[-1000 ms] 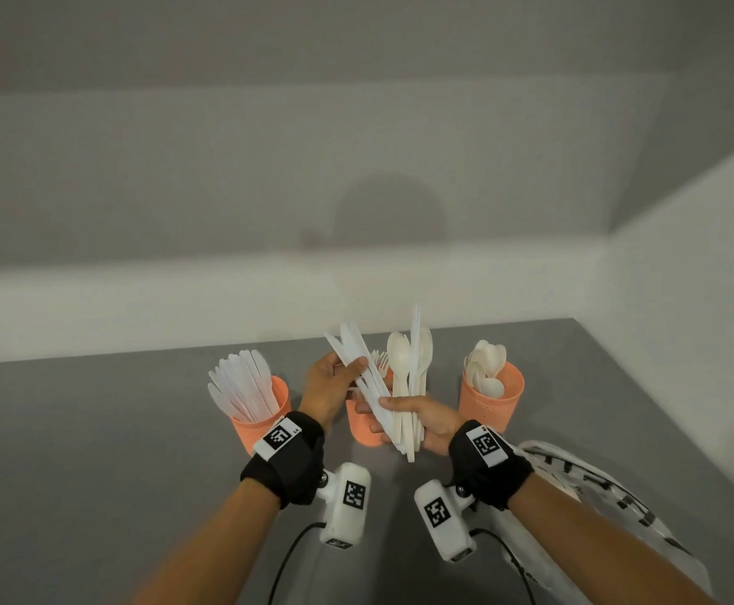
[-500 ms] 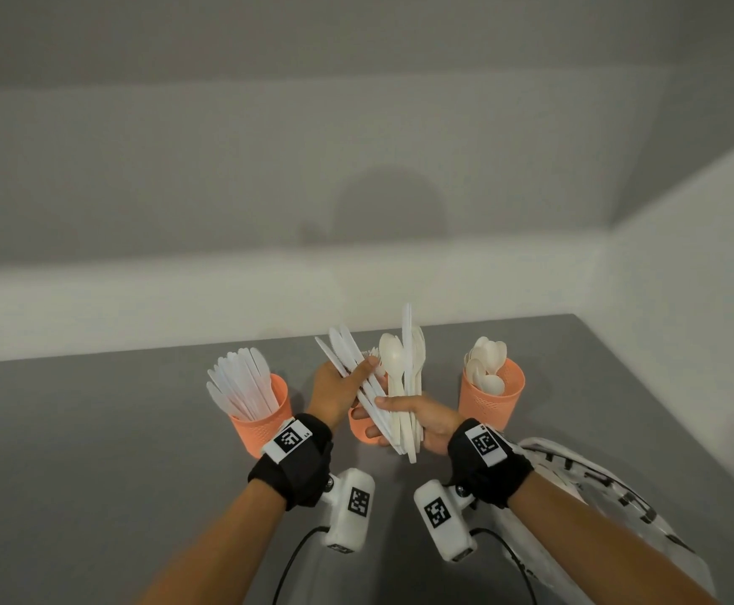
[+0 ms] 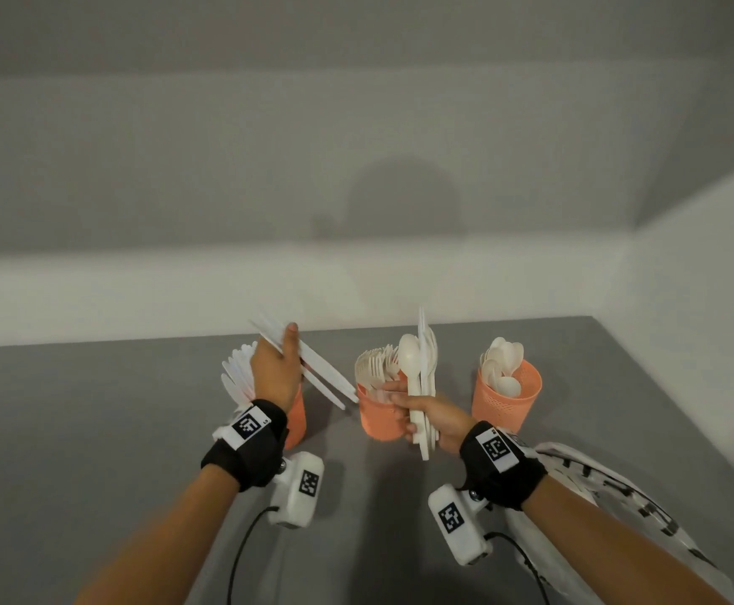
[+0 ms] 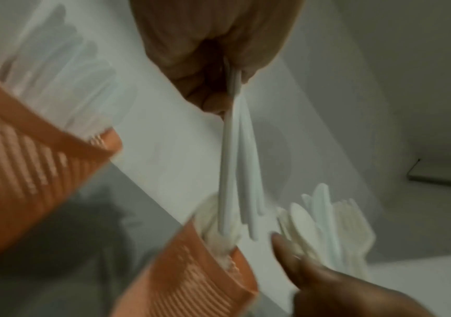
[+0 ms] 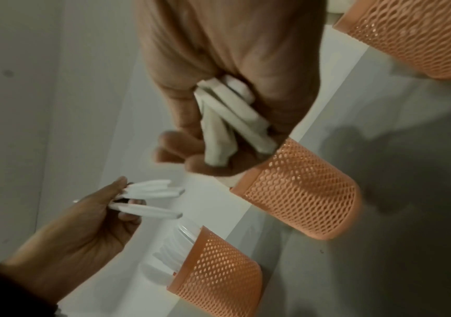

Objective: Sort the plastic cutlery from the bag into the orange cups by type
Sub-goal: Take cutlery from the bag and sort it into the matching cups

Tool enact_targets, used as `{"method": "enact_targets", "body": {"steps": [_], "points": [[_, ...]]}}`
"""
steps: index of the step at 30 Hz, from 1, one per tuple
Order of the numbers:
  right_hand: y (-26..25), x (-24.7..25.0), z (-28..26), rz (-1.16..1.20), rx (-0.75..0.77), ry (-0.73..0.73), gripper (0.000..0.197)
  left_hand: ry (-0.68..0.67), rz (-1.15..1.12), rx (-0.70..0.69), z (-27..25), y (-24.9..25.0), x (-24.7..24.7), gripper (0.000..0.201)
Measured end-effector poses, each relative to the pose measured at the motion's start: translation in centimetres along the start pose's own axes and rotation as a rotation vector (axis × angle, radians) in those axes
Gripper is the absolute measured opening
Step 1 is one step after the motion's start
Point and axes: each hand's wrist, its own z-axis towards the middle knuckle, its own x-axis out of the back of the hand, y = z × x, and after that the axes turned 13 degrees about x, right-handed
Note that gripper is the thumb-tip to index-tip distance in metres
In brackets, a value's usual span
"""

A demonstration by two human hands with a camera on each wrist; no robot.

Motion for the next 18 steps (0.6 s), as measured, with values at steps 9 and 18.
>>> {"method": "enact_targets", "body": {"steps": [9, 18], "points": [[-1.9, -0.8, 0.8, 0.076, -0.028, -0.090, 0.016, 0.164, 0.330, -0.261, 4.7, 1.3, 3.6, 0.038], [-2.1, -1.1, 0.6, 0.012, -0.082, -0.173, 0.015, 0.038, 0.615, -0.099, 4.7, -4.5, 1.5, 0.025]]}}
